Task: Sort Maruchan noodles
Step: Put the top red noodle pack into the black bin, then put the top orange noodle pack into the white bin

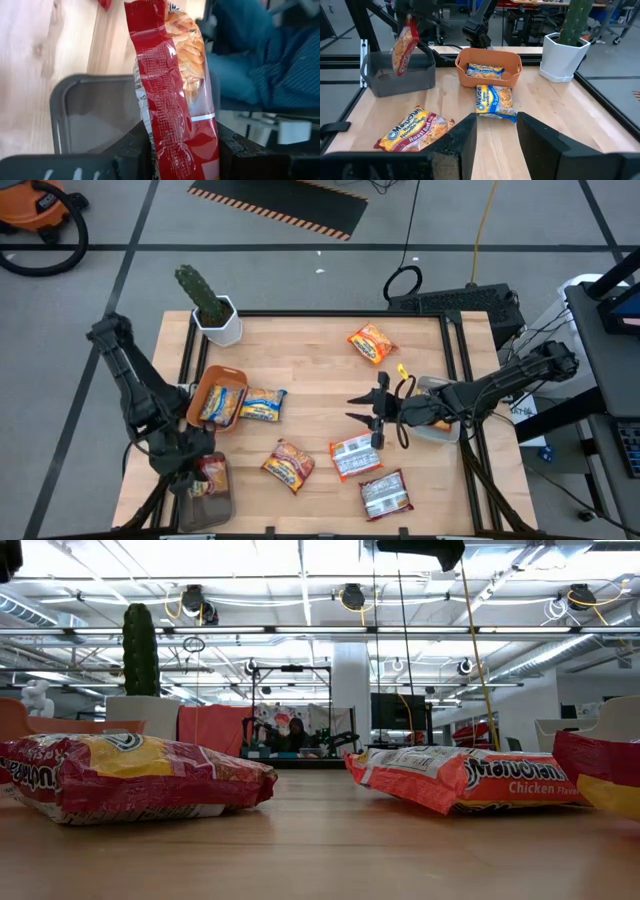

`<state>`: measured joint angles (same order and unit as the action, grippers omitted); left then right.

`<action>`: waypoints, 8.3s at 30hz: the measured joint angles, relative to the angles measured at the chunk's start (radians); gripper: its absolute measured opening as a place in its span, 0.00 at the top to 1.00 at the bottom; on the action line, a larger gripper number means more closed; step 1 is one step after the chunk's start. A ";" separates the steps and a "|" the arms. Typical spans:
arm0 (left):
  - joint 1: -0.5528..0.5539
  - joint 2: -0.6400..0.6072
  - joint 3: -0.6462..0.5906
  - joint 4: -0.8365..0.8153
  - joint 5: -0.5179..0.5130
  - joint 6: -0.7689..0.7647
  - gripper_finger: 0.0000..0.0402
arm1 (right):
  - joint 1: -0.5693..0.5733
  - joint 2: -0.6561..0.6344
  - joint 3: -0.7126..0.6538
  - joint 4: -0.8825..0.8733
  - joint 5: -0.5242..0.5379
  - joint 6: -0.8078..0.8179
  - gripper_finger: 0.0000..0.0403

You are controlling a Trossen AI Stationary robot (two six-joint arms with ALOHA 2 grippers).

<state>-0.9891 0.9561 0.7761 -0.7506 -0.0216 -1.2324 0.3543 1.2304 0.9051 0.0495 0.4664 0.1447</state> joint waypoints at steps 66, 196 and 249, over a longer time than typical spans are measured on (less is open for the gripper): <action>-0.098 0.106 0.000 0.109 0.148 -0.006 0.91 | 0.040 0.000 0.000 0.067 0.004 -0.029 0.67; 0.692 0.034 -0.509 1.091 -0.525 0.958 0.54 | -0.556 0.450 -0.403 0.429 0.160 -0.294 0.74; 0.703 0.567 -0.251 1.503 -0.507 1.381 0.52 | -0.347 0.016 -0.377 0.410 -0.288 -0.049 1.00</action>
<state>-0.2859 1.5229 0.5253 0.7524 -0.5289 0.1487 0.0072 1.2461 0.5282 0.4599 0.1781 0.0959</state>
